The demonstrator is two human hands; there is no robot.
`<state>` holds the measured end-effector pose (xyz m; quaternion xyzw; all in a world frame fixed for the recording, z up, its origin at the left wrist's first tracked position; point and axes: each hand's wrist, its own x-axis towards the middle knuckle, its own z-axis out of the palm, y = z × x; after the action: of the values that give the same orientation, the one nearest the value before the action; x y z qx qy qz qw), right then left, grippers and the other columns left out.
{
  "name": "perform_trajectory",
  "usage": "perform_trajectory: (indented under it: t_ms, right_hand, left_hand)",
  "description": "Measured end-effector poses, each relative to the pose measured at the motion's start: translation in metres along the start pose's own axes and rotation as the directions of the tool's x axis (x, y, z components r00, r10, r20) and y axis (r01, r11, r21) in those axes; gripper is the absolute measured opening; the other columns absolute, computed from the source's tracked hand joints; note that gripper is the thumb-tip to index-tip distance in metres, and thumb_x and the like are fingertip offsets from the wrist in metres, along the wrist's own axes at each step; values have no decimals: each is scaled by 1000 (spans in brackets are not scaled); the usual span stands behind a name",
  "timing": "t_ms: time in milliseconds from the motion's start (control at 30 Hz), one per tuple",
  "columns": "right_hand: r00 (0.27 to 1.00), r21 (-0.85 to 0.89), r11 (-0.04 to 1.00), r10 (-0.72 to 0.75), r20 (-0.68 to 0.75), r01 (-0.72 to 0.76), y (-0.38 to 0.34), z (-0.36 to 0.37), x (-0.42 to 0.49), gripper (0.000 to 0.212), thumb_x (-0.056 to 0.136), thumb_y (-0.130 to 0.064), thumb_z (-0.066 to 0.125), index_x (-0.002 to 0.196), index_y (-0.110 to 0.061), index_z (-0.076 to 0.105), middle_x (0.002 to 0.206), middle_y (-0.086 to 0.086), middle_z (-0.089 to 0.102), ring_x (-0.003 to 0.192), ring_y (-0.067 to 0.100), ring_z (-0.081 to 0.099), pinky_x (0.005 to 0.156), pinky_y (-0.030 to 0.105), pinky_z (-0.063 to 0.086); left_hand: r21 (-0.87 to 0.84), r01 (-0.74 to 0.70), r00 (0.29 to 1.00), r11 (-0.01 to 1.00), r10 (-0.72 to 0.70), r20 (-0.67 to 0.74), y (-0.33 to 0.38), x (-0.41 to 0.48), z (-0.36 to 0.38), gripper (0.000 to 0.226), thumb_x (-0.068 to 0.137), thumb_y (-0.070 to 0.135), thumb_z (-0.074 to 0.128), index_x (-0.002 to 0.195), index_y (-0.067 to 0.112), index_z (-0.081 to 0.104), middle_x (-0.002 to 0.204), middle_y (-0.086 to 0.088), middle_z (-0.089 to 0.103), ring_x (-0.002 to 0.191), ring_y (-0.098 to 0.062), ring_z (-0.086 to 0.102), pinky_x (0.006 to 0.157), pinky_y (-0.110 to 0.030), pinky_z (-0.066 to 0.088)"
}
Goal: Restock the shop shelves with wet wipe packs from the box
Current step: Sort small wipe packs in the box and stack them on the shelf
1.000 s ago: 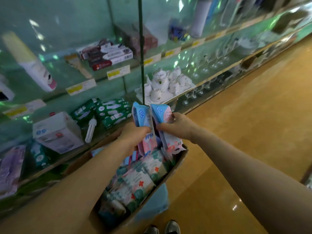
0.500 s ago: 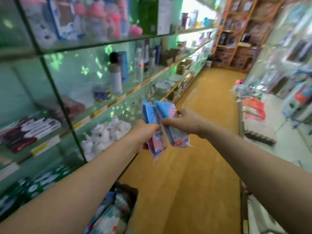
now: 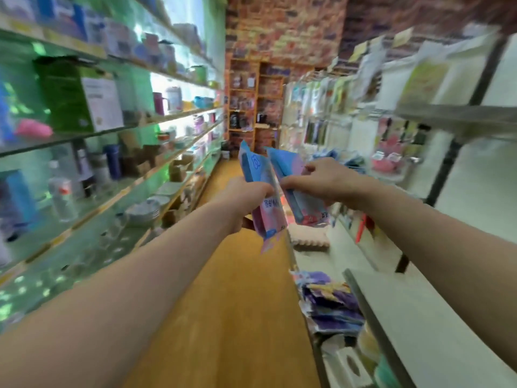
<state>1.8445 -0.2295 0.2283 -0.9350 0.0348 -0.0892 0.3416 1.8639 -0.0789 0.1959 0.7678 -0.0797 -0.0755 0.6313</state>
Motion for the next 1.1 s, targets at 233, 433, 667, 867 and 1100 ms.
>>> perform_trajectory:
  t_ms: [233, 433, 667, 867, 1100]
  right_hand:
    - [960, 142, 988, 98, -261, -62, 50, -90, 10, 36, 76, -47, 71, 81, -13, 61, 85, 5, 66, 71, 15, 64, 63, 33, 58]
    - [892, 177, 980, 160, -422, -92, 72, -153, 3, 61, 76, -49, 69, 112, 0, 63, 105, 19, 67, 94, 31, 66, 79, 51, 55]
    - [800, 128, 970, 244, -548, -208, 93, -221, 12, 29, 83, -48, 65, 90, -20, 60, 90, 4, 67, 82, 17, 66, 72, 39, 59]
    - [635, 127, 933, 324, -701, -337, 103, -262, 11, 46, 83, -52, 64, 109, -15, 55, 80, -3, 61, 68, 7, 60, 47, 21, 45]
    - [453, 121, 900, 323, -831, -420, 99, -308, -10, 44, 82, -43, 67, 110, -12, 53, 87, 0, 64, 73, 11, 64, 58, 28, 54]
  left_hand:
    - [34, -153, 981, 988, 147, 129, 75, 47, 89, 24, 90, 11, 56, 113, 3, 55, 96, -15, 67, 71, -27, 63, 44, -31, 52]
    - [41, -260, 942, 965, 244, 232, 129, 76, 150, 20, 90, 13, 57, 108, 6, 53, 93, -14, 65, 69, -26, 63, 51, -33, 53]
    - [-18, -387, 843, 922, 362, 397, 182, 106, 213, 16, 91, 11, 55, 104, 3, 52, 83, -13, 63, 63, -23, 60, 42, -27, 50]
    - [-115, -460, 719, 880, 445, 534, 223, 128, 262, 13, 93, 12, 53, 104, 6, 52, 82, -11, 65, 62, -21, 63, 38, -27, 50]
    - [-259, -454, 560, 853, 499, 662, 261, 127, 322, 19, 91, 14, 55, 109, 7, 51, 72, -9, 62, 51, -17, 60, 34, -27, 48]
